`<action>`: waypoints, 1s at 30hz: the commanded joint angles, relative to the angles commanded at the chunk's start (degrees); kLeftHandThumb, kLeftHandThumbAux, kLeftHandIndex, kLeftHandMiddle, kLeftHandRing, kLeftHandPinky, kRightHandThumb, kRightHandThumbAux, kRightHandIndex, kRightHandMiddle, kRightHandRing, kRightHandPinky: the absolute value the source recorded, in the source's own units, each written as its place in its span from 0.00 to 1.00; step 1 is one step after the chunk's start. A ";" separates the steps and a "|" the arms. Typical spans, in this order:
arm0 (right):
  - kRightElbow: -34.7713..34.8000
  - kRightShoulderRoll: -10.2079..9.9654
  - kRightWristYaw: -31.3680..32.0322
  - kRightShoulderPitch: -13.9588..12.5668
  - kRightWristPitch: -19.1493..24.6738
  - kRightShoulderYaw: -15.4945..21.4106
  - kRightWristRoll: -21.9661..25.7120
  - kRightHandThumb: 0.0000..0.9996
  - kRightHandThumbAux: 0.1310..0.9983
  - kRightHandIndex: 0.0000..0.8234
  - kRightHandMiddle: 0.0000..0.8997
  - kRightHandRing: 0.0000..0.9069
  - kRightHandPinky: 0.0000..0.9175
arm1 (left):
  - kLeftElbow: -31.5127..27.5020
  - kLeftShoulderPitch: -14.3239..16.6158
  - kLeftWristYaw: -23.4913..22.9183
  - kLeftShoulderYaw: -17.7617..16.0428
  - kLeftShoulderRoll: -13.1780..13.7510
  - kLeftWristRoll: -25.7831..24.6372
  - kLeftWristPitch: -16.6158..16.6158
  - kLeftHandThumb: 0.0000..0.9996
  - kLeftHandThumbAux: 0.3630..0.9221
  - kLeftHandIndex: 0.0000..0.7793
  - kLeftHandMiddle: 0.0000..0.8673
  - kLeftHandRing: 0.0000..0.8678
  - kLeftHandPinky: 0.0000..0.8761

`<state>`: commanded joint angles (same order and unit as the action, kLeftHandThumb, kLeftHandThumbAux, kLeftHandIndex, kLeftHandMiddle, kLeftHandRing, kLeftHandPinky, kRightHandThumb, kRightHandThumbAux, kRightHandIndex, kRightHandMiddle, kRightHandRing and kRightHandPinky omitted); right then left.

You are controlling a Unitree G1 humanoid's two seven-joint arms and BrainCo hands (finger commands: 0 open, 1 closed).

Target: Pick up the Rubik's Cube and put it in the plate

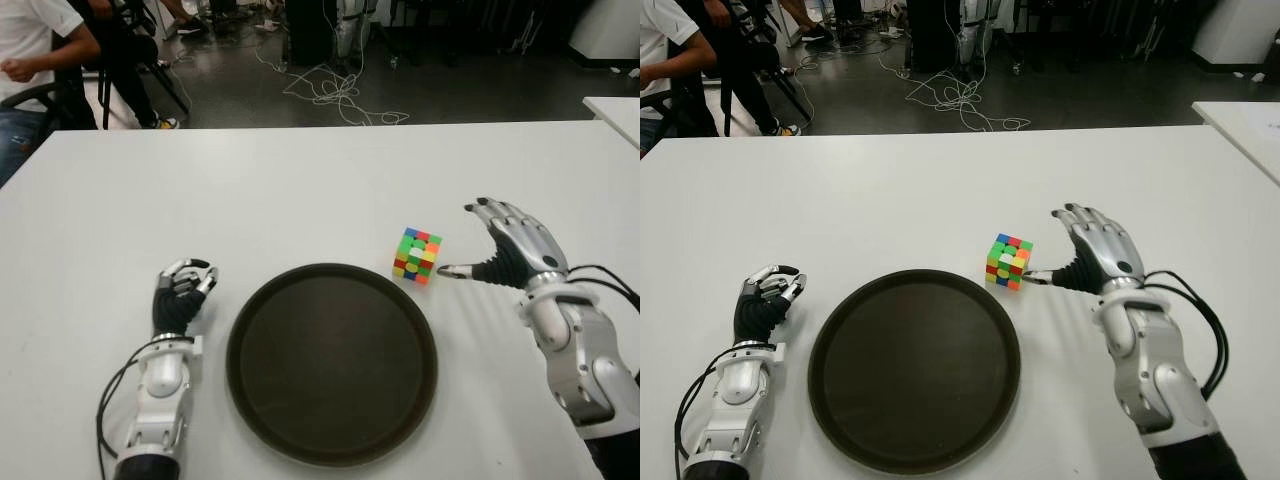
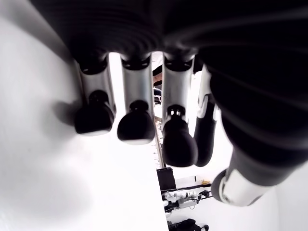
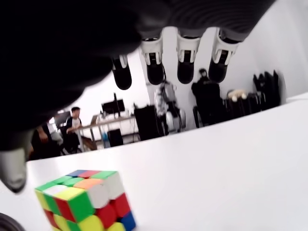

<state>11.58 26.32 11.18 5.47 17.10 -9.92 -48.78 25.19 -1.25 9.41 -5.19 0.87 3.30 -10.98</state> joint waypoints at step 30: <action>-1.96 0.12 4.81 3.54 0.62 -2.69 -0.04 0.00 0.59 0.00 0.00 0.00 0.00 | -0.12 0.01 0.17 -0.49 -0.41 -0.64 0.07 0.70 0.62 0.57 0.93 0.96 0.93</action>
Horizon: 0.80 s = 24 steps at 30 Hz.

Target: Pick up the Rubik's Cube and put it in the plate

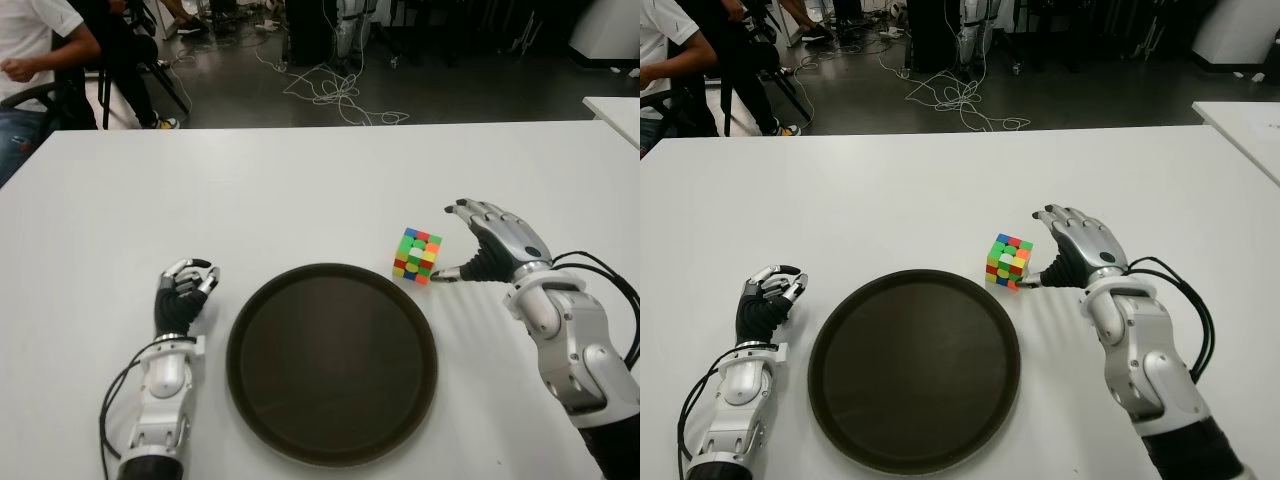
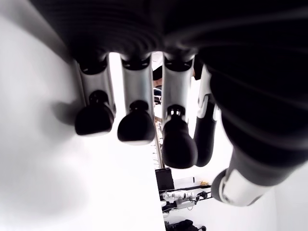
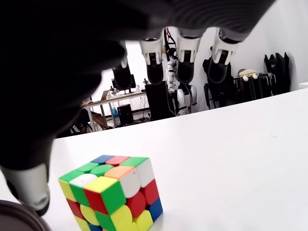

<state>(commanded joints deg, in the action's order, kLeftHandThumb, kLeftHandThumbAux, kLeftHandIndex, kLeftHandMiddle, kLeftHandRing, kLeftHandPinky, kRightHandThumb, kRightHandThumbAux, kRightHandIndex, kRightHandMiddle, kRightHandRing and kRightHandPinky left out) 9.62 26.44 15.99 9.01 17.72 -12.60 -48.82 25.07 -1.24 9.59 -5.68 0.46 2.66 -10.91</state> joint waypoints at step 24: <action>-4.02 0.76 2.03 3.50 -1.80 -0.77 1.38 0.00 0.61 0.00 0.00 0.00 0.00 | -0.23 -0.13 0.38 0.21 0.04 0.75 0.25 0.70 0.62 0.57 0.93 0.96 0.93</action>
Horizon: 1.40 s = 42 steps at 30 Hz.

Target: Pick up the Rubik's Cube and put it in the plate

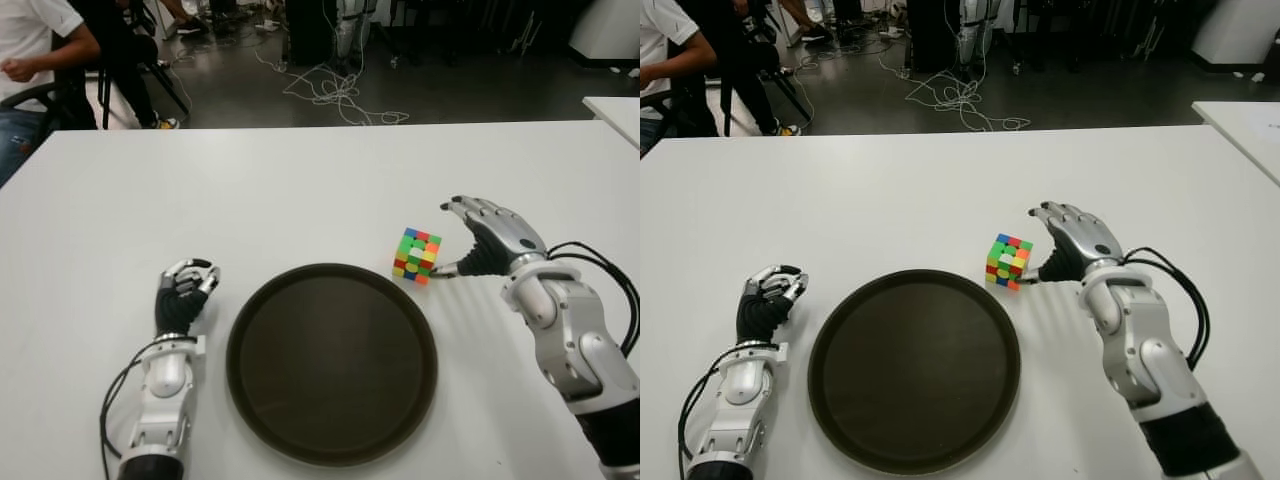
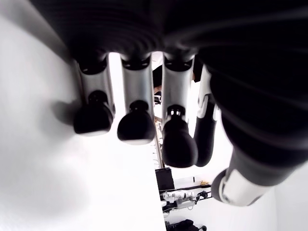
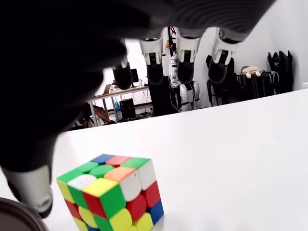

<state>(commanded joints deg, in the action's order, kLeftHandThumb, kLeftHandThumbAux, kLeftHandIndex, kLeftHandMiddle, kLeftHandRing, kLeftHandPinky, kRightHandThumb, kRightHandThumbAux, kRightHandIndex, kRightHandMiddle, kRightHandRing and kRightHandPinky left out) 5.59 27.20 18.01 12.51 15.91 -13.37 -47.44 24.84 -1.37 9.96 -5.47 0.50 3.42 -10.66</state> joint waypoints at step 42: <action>-7.43 -1.38 -1.01 6.54 -3.14 -1.66 1.60 0.00 0.61 0.00 0.00 0.00 0.00 | 0.14 -0.01 0.25 -0.12 -0.56 -0.14 -1.12 0.70 0.62 0.57 0.93 0.96 0.92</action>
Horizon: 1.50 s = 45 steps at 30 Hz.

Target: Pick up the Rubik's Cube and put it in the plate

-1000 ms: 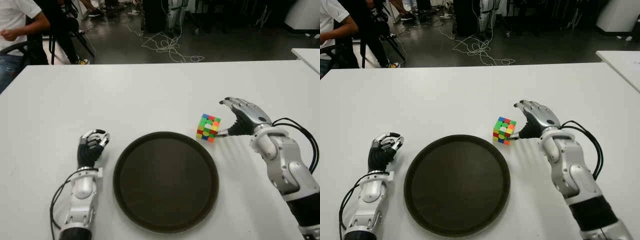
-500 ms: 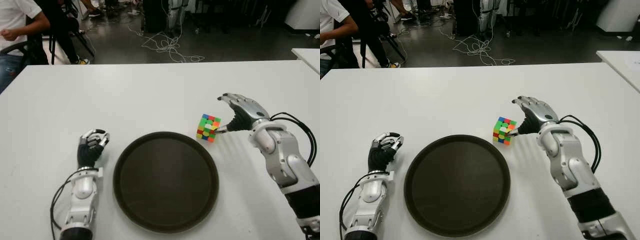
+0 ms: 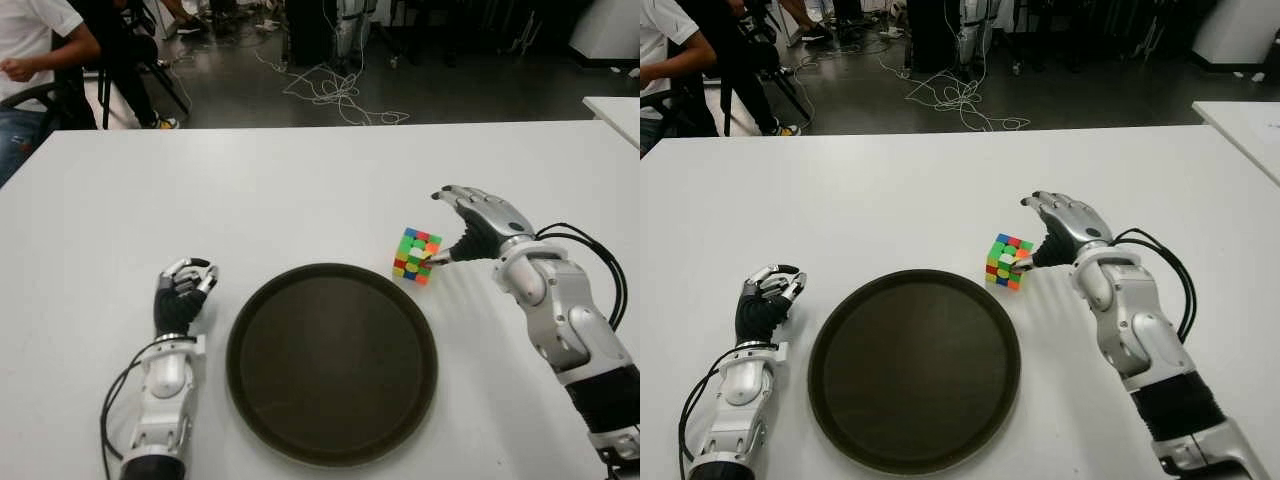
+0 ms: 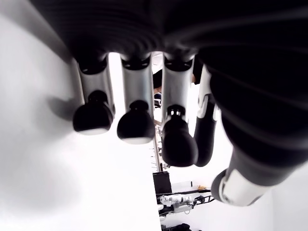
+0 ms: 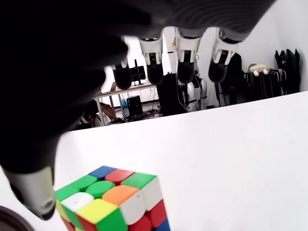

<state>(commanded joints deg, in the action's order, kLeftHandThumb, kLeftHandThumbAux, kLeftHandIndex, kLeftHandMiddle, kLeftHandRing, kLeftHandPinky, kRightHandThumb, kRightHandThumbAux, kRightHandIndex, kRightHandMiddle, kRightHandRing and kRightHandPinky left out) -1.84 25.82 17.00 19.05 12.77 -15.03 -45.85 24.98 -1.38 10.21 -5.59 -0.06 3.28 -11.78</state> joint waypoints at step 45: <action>-7.78 -2.19 -0.50 3.01 -3.03 -4.47 1.36 0.00 0.53 0.00 0.00 0.00 0.00 | -0.55 -0.38 -0.97 -0.07 -0.38 -0.78 -0.47 0.70 0.62 0.57 0.93 0.96 0.93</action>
<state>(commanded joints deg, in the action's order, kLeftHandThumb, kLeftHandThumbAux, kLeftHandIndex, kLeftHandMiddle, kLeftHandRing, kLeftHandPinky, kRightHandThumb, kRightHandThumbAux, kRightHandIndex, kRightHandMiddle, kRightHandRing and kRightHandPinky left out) -9.62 23.62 16.50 22.06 9.74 -19.50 -44.49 24.43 -1.76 9.24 -5.67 -0.44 2.50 -12.24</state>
